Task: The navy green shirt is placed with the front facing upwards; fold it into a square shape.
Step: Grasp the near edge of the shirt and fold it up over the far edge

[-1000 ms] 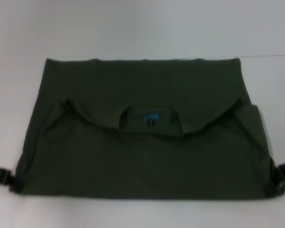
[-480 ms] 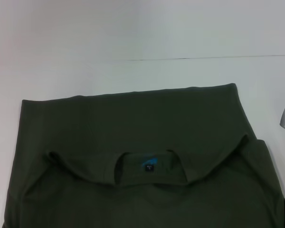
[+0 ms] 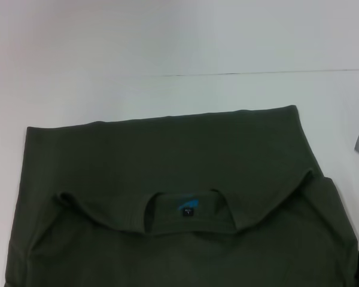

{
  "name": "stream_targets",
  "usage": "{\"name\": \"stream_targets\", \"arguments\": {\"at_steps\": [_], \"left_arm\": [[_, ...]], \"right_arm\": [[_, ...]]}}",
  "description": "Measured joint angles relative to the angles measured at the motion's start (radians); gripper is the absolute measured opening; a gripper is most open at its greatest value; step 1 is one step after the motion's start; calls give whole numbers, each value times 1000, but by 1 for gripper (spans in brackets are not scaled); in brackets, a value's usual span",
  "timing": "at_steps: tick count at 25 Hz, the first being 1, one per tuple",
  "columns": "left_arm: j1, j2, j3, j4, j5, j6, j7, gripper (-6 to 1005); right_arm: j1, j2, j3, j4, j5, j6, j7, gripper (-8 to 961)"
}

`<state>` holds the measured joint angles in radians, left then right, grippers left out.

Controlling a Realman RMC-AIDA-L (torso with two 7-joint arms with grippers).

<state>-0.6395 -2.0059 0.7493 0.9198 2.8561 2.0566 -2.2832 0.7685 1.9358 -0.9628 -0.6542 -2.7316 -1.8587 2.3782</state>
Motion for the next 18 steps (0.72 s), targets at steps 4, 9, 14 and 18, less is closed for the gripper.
{"name": "stream_targets", "arguments": {"at_steps": [4, 9, 14, 18], "left_arm": [[-17, 17, -85, -3, -19, 9, 22, 17], [-48, 57, -236, -36, -62, 14, 61, 18], [-62, 81, -355, -36, -94, 11, 80, 18], [-65, 102, -474, -23, -107, -32, 76, 19]], "right_arm": [[-4, -12, 96, -37, 3, -28, -15, 72], [4, -57, 306, -42, 19, -58, -48, 71], [-3, -104, 410, -33, 117, -44, -51, 69], [-13, -121, 488, -29, 192, 26, -40, 76]]}}
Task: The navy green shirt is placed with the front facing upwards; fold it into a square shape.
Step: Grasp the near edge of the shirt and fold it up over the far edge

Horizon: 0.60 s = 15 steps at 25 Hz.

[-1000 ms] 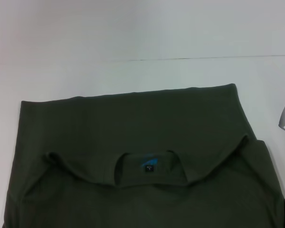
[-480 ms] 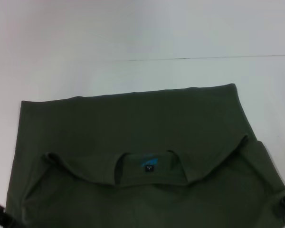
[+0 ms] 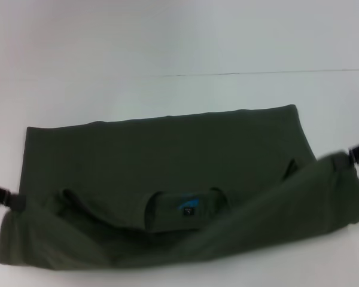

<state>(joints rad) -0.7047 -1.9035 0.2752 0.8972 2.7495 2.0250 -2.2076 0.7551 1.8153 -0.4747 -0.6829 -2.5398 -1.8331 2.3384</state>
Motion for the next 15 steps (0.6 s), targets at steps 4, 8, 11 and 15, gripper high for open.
{"name": "stream_targets", "arguments": {"at_steps": [4, 8, 11, 15], "left_arm": [[4, 6, -75, 0, -21, -68, -13, 18], [30, 1, -110, -7, -96, -171, -64, 18], [48, -5, -112, -20, -154, -248, -83, 18], [72, -22, -110, -46, -254, -366, -91, 18]], "right_arm": [[-1, -2, 30, 41, 61, 121, 11, 82], [-10, 9, 32, 82, 135, 256, 21, 89], [-16, 24, 33, 98, 169, 347, 22, 93], [-23, 56, 31, 100, 203, 474, 15, 100]]}}
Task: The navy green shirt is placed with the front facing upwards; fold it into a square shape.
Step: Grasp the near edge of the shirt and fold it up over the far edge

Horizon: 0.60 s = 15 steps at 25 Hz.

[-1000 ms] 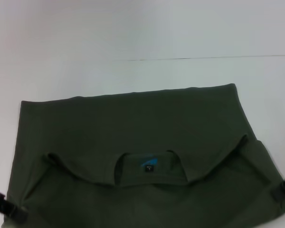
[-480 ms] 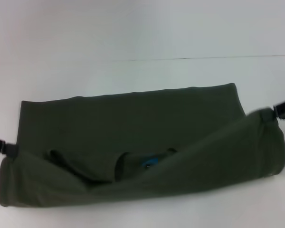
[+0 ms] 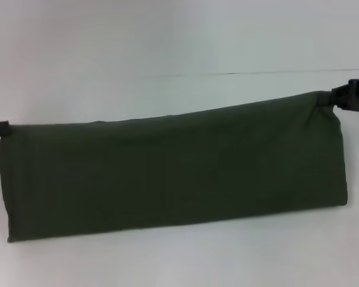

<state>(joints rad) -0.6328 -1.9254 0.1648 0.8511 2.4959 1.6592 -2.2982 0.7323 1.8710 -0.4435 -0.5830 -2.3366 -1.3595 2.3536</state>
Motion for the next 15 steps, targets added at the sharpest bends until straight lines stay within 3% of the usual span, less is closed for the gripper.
{"name": "stream_targets", "arguments": {"at_steps": [3, 10, 15], "left_arm": [[7, -20, 7, -30, -65, -81, 17, 18], [-2, -92, 22, -112, -146, -319, 115, 17], [-5, -138, 27, -115, -169, -443, 144, 17]], "right_arm": [[-1, 36, -1, -1, 15, 96, -25, 105], [1, 136, -12, 2, 73, 295, -129, 116], [4, 176, -41, 3, 81, 419, -155, 124]]}}
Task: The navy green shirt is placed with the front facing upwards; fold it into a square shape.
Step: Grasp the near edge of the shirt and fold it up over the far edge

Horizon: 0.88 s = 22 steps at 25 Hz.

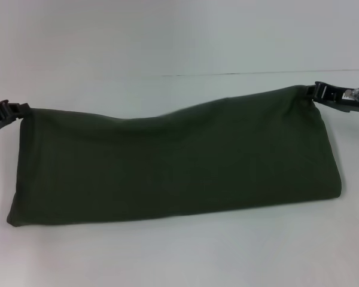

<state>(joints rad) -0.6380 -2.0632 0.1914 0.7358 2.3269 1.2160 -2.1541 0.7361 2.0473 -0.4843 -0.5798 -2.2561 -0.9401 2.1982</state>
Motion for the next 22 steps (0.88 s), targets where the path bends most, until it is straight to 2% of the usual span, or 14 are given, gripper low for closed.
{"name": "stream_targets", "arguments": {"at_steps": [3, 10, 22], "left_arm": [[0, -19, 24, -7, -4, -63, 5, 17], [-4, -46, 79, -26, -31, -179, 7, 18], [-10, -73, 112, -28, -58, -299, 14, 17]], "right_arm": [[-1, 13, -6, 2, 32, 44, -23, 129], [11, 22, -18, 22, 46, 131, -29, 140], [40, 38, -47, 67, 62, 246, -33, 160]]}}
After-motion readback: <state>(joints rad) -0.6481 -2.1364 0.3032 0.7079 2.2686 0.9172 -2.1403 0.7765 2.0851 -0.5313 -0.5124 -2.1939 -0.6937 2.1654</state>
